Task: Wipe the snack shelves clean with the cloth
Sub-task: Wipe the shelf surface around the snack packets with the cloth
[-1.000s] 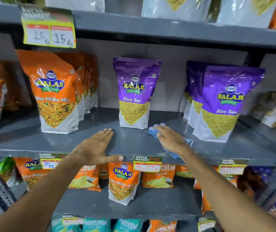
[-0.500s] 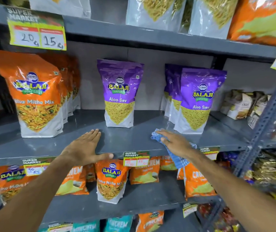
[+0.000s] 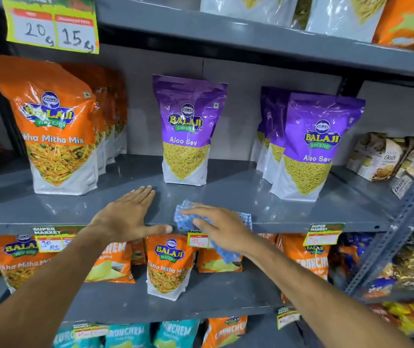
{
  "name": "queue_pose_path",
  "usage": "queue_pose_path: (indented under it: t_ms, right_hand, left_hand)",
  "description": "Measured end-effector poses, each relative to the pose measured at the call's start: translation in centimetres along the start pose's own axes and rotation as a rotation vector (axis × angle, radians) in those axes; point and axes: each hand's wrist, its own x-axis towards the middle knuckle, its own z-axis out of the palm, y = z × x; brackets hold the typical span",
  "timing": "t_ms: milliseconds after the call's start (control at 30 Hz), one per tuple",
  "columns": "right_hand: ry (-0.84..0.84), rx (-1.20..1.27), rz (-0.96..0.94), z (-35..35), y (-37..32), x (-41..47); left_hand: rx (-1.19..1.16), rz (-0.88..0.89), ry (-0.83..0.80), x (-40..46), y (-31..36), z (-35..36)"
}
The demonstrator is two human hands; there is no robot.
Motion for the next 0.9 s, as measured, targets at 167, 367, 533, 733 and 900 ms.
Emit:
queue_pose_path:
  t_ms: [167, 367, 533, 733, 900]
  right_hand:
    - [0.065, -0.121, 0.199, -4.7, 7.0, -1.9]
    - [0.085, -0.303, 0.412, -3.5, 7.4, 3.0]
    - [0.07, -0.265, 0.289, -0.6, 2.3, 4.3]
    - [0.123, -0.218, 0.162, -1.2, 1.7, 0.4]
    - [0.164, -0.238, 0.192, -4.2, 4.7, -2.9]
  left_hand:
    - [-0.005, -0.001, -0.005, 0.1, 0.1, -0.1]
    - [-0.019, -0.007, -0.007, 0.0, 0.1, -0.1]
    - [0.004, 0.11, 0.047, -0.2, 0.3, -0.1]
    - [0.04, 0.306, 0.134, 0.7, 5.7, 0.9]
    - [-0.046, 0.272, 0.065, 3.5, 12.5, 1.1]
